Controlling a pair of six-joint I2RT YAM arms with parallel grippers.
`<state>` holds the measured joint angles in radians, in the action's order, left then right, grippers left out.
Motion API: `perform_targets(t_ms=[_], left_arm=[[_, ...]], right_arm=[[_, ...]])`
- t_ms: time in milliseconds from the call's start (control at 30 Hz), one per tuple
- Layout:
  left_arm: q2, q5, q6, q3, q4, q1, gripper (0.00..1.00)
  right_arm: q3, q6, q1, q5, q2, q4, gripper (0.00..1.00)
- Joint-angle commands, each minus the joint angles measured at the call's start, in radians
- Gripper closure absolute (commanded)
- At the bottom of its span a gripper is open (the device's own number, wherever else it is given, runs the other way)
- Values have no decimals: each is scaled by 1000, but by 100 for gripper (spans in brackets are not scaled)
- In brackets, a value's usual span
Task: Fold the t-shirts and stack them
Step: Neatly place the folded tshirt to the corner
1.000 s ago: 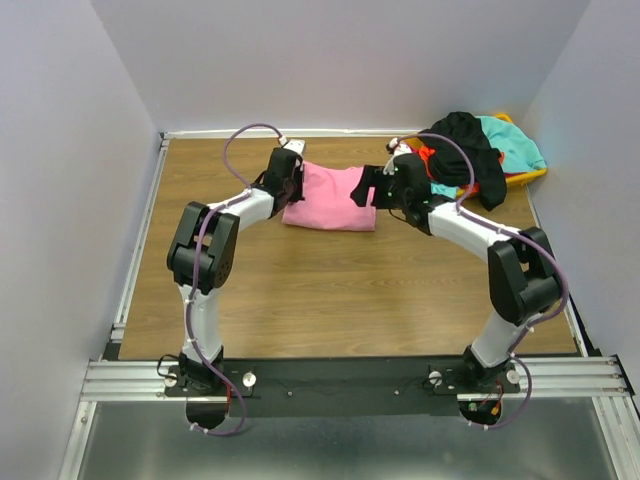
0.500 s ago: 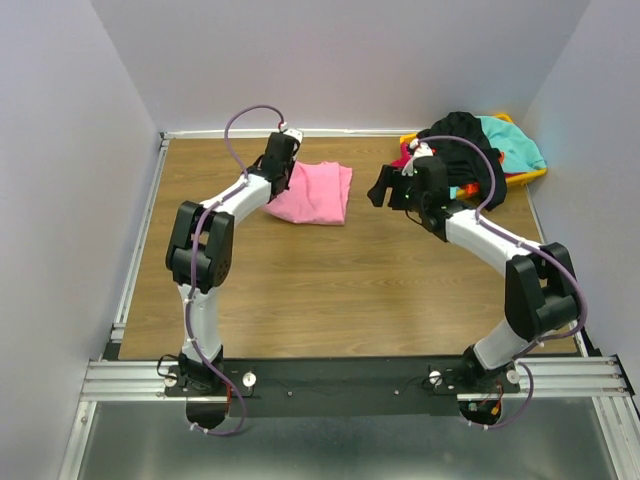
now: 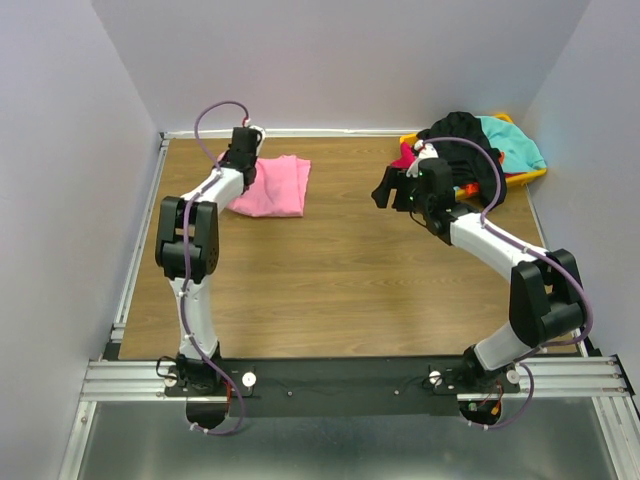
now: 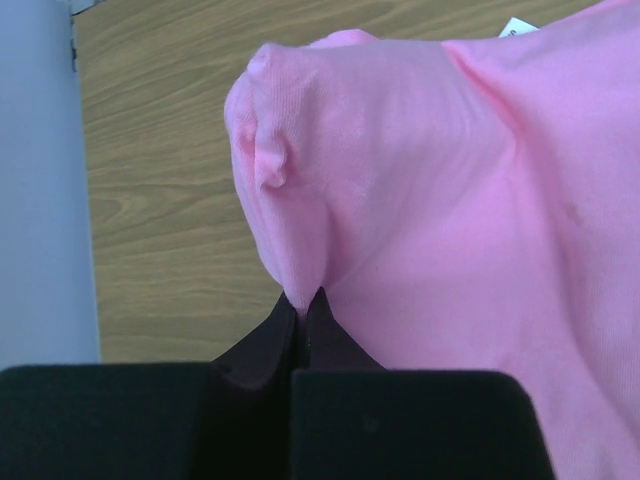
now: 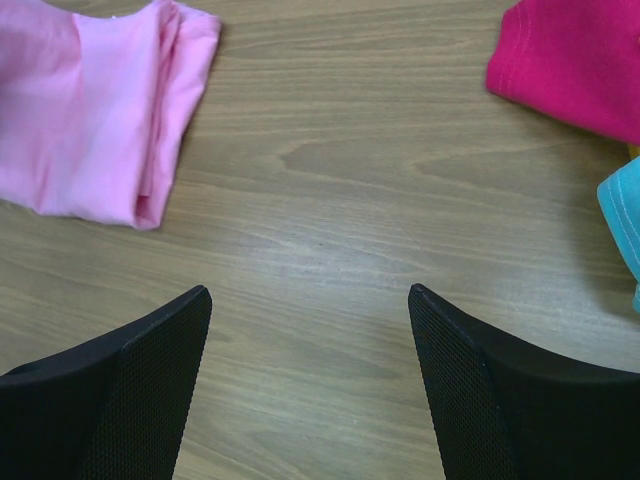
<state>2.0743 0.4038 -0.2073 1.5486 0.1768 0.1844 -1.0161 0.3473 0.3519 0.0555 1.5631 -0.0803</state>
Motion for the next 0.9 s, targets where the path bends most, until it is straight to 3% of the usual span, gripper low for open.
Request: perform_targets(t_ms=[0,400,867], left_arm=[[32,50,-35,65,-10,-66,100],[109,75,12,183,0,-241,100],[187,96,63,281,9,-339,100]], right_arm=[[21,-18,-8,-23,-28,7,14],[27,-16,-7,-8,-34,5,14],[27,-16,-8,6,-31,2,14]])
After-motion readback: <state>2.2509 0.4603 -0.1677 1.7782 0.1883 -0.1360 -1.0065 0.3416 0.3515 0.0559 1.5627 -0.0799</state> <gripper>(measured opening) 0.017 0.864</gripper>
